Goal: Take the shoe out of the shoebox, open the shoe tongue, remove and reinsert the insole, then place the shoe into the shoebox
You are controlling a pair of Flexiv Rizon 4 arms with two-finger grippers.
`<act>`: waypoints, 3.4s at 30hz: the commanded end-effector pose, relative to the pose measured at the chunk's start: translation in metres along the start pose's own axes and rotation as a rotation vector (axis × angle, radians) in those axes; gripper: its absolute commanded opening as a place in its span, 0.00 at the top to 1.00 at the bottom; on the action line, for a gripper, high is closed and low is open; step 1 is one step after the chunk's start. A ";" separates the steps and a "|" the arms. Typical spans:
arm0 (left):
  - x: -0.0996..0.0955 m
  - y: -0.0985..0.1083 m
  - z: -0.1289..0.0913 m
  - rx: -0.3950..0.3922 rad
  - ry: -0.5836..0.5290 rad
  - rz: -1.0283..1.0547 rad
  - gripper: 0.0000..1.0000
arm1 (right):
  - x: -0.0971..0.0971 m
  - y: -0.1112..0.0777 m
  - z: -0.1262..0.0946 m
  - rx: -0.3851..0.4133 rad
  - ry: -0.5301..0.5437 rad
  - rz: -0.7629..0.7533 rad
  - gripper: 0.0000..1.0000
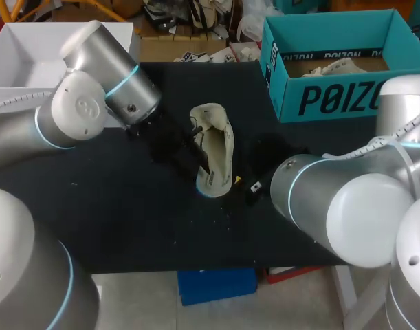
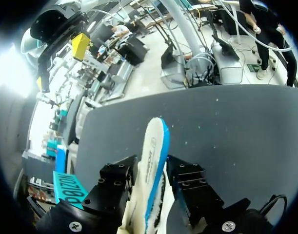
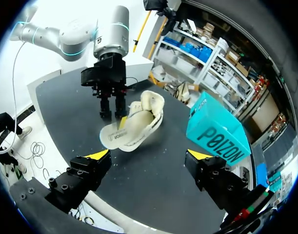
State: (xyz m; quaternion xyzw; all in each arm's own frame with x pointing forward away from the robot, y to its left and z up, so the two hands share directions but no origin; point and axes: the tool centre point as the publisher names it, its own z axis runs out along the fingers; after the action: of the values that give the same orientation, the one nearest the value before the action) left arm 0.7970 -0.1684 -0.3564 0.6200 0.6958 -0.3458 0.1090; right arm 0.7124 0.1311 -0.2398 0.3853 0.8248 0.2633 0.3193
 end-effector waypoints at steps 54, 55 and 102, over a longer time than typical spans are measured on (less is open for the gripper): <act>-0.012 0.024 -0.009 -0.113 -0.166 -0.010 0.47 | 0.001 -0.001 -0.001 -0.003 0.000 0.001 0.00; -0.011 0.025 -0.009 -0.111 -0.164 -0.012 0.54 | 0.001 -0.001 -0.001 -0.003 0.000 0.001 0.00; -0.017 0.061 0.010 -0.229 -0.022 -0.110 1.00 | 0.001 -0.001 -0.001 -0.003 0.000 0.001 0.00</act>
State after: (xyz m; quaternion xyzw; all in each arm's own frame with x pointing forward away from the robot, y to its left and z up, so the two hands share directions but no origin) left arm 0.8490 -0.1829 -0.3699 0.5607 0.7607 -0.2799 0.1695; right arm 0.7124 0.1311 -0.2398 0.3853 0.8248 0.2633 0.3193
